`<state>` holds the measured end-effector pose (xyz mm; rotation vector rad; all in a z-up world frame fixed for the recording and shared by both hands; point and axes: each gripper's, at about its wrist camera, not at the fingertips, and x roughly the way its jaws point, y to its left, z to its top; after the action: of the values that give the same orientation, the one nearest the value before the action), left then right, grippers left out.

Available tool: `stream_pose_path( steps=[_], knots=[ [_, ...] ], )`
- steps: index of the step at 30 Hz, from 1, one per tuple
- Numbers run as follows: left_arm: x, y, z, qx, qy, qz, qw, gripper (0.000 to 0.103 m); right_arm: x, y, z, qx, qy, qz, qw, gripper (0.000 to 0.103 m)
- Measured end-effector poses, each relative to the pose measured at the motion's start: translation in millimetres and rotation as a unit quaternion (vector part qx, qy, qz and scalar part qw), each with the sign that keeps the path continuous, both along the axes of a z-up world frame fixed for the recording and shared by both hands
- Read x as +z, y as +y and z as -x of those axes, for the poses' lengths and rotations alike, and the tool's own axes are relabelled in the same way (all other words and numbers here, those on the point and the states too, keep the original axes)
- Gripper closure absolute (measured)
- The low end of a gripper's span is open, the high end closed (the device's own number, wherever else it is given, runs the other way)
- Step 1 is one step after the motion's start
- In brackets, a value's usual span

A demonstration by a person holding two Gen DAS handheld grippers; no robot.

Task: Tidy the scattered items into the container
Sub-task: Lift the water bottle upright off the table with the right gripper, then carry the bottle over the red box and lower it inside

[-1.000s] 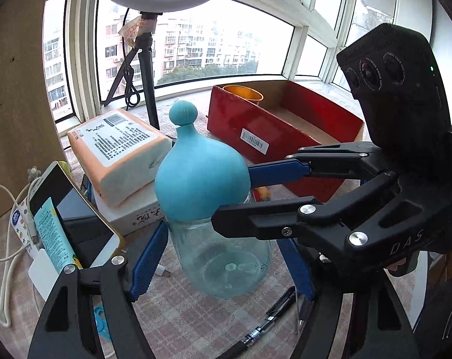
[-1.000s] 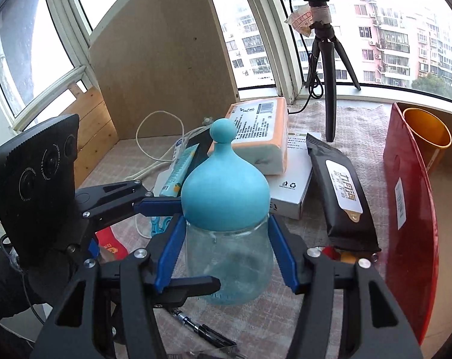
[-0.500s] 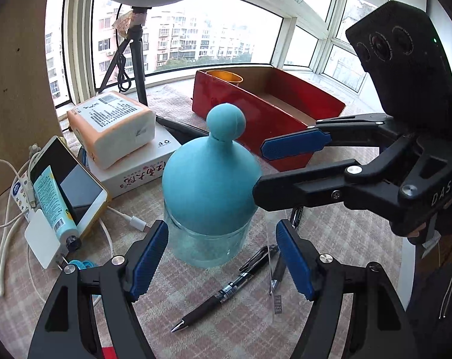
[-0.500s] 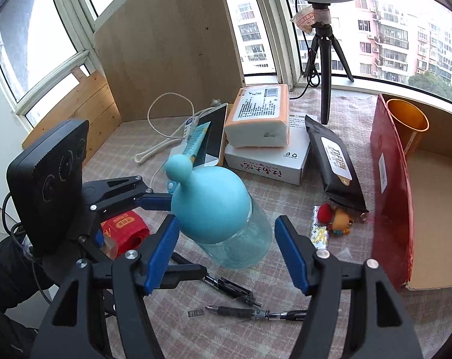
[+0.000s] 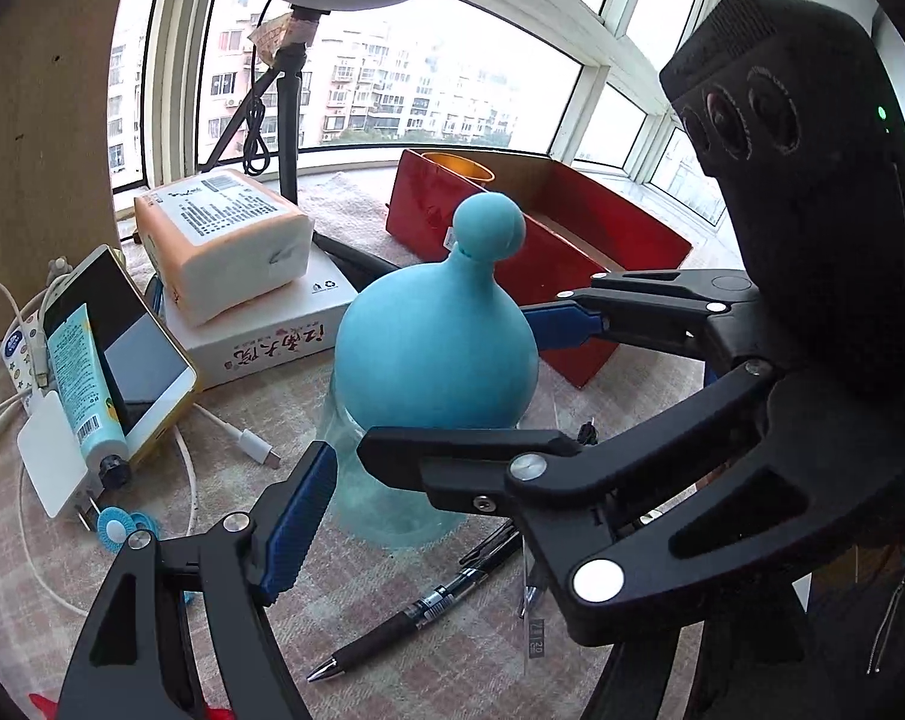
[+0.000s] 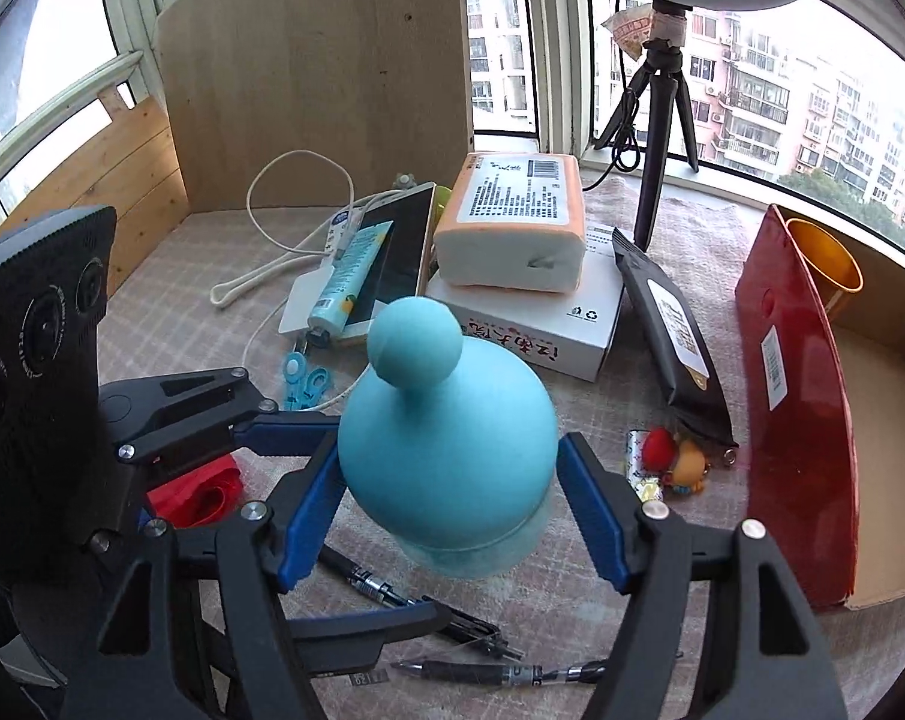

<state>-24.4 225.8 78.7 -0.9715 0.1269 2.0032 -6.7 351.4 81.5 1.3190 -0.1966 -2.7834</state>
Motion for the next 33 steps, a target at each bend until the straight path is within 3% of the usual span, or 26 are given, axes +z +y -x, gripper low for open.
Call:
stream_pose_path(
  steps=[12, 16, 20, 25, 33],
  knots=[
    [-15, 1, 7, 0.007, -0.020, 0.003, 0.9998, 0.031, -3, 14, -4, -0.018, 0.007, 0.040, 0.999, 0.035],
    [-5, 4, 4, 0.002, -0.018, -0.013, 0.9997, 0.031, 3, 14, -9, -0.020, 0.009, 0.049, 0.999, 0.036],
    [18, 9, -4, -0.009, 0.001, -0.026, 0.9996, 0.031, 23, 21, -22, -0.023, 0.026, 0.069, 0.997, 0.036],
    [53, 23, -12, -0.026, 0.032, -0.046, 0.9981, 0.031, 58, 34, -42, -0.026, 0.060, 0.059, 0.996, 0.036],
    [79, 29, -21, -0.029, 0.055, -0.063, 0.9960, 0.031, 105, 99, -76, -0.086, 0.112, 0.058, 0.988, 0.036]
  ],
)
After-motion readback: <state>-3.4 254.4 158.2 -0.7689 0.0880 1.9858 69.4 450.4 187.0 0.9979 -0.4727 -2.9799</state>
